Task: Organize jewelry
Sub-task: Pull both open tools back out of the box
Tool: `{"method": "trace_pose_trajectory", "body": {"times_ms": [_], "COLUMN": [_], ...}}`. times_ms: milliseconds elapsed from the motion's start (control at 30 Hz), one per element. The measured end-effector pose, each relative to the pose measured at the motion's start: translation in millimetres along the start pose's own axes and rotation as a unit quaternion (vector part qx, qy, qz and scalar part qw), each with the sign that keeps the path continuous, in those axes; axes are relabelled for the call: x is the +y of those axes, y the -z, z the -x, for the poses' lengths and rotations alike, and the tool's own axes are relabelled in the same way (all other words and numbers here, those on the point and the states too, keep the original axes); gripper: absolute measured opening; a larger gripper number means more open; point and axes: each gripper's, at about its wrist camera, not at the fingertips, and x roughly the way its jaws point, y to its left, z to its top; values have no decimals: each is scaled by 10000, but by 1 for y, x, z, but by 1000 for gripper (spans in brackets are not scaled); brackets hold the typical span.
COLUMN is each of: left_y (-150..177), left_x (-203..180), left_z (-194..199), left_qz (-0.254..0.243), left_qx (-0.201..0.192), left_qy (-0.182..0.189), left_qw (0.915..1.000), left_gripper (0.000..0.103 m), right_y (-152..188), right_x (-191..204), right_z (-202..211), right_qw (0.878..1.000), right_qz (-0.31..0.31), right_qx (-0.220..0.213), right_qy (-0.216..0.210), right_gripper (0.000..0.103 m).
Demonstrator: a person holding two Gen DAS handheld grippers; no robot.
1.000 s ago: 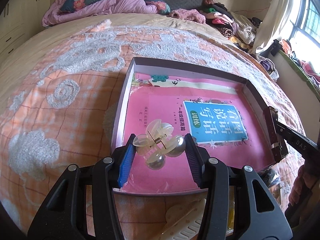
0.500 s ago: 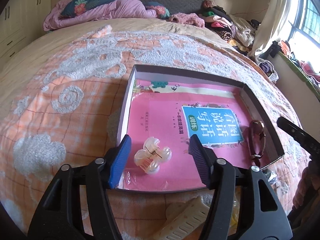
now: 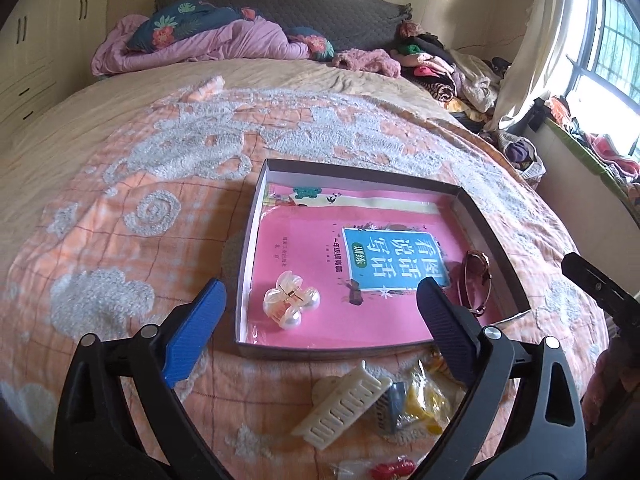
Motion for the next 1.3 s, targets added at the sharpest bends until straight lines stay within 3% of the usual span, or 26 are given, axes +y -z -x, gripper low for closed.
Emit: {"method": "trace_pose_trajectory", "body": {"times_ms": [400, 1300], "left_y": [17, 77], "left_x": [-4, -12], "left_z": [27, 42], "left_qz": [-91, -365], "left_qx": [-61, 425], "left_qy": [42, 67], "left_qw": [9999, 9984], "left_gripper": [91, 91], "right_y": [16, 55], "right_x": [16, 12], "right_z": [21, 41], "right_qw": [9996, 9982], "right_qz": [205, 381], "right_qx": [106, 471], "right_qy": [-159, -29], "right_gripper": [87, 87]}}
